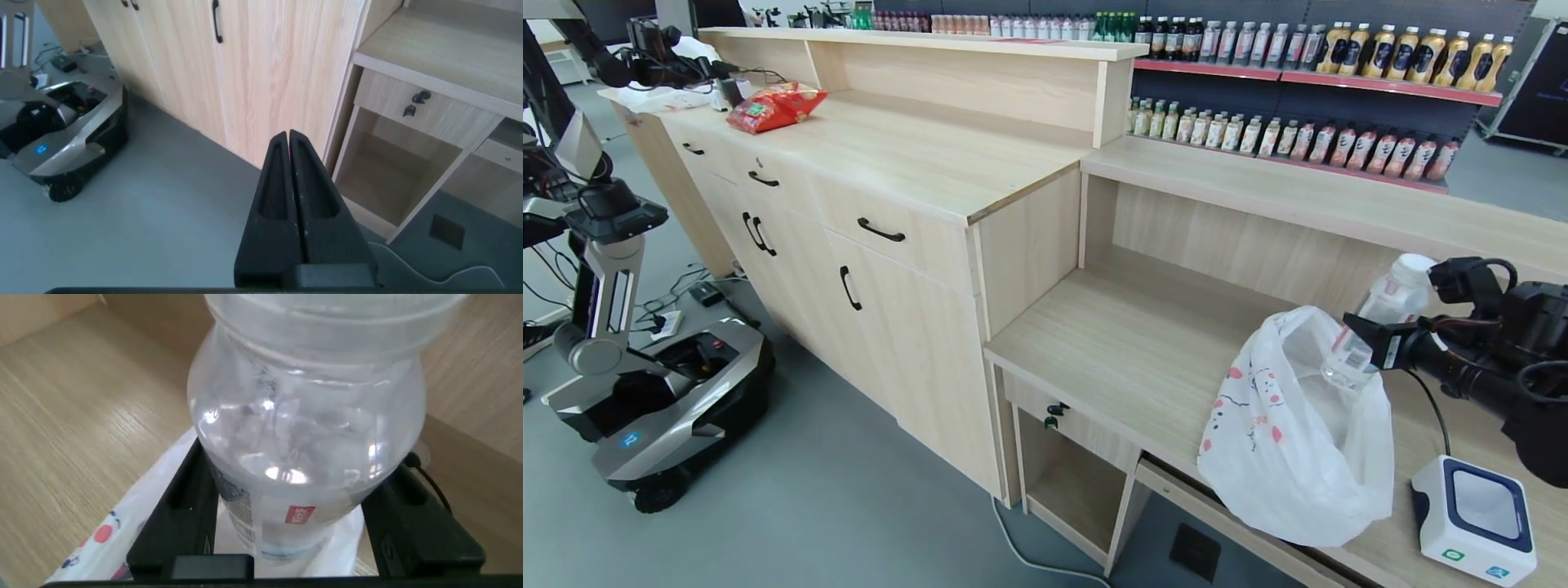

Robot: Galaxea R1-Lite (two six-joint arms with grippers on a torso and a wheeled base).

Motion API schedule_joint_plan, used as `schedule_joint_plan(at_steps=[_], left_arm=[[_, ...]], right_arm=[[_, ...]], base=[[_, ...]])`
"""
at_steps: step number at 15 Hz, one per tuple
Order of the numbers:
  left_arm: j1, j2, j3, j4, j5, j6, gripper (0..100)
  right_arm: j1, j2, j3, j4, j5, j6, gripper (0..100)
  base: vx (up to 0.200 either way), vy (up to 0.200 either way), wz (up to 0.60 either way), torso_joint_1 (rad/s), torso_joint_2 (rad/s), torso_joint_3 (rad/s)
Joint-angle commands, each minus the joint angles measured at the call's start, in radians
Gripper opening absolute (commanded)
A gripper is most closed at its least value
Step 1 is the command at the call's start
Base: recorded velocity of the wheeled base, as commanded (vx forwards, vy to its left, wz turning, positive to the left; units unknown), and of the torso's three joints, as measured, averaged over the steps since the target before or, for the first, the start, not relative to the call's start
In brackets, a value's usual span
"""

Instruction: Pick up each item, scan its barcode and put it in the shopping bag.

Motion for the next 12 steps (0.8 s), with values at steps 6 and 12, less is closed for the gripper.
schedule_joint_plan(at_steps=[6, 12], left_arm=[[0.000, 0.000, 0.000, 0.000, 0.000, 0.000, 0], [0.000, 0.000, 0.000, 0.000, 0.000, 0.000, 0]], right_arm=[[0.031, 0.196, -0.042, -0.109, 0.001, -0.020, 0], [0.055, 0.282, -0.054, -0.156, 0.003, -0.020, 0]], base=[[0.000, 0.000, 0.00, 0.000, 0.00, 0.000], [0.000, 0.000, 0.00, 0.000, 0.00, 0.000]])
